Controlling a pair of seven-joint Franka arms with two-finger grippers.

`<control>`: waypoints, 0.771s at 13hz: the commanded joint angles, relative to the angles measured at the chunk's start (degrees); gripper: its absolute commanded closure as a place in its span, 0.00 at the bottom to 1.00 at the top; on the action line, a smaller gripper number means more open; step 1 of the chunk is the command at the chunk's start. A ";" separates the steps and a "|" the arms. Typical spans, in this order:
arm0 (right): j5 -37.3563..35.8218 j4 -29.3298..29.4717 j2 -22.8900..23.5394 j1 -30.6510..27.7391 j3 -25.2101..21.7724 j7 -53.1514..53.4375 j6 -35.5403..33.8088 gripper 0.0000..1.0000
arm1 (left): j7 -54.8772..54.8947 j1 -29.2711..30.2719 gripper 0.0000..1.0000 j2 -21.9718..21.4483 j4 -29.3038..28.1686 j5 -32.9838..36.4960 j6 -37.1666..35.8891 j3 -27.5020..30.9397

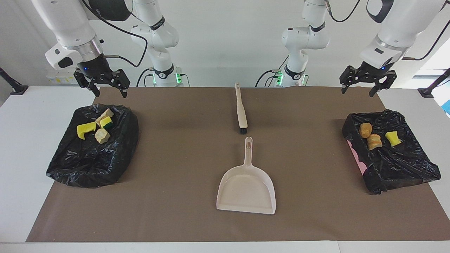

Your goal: Sweep and dump trash in bin

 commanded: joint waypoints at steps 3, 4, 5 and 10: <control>-0.28 0.15 -0.08 -0.08 0.31 1.52 0.22 0.00 | -0.44 1.83 0.00 0.62 1.35 -1.29 -1.16 -1.83; -0.37 0.15 -0.08 -0.08 0.31 1.44 0.22 0.00 | -0.53 2.00 0.00 0.53 1.26 -1.20 -1.24 -3.23; -0.28 0.15 -0.08 -0.08 0.22 1.44 0.14 0.00 | -0.88 2.18 0.00 0.45 0.91 -1.20 -1.33 -3.76; -0.45 0.15 -0.08 -0.08 0.22 1.35 0.05 0.00 | -5.36 2.09 0.00 -0.79 -0.76 -0.67 -1.60 -4.73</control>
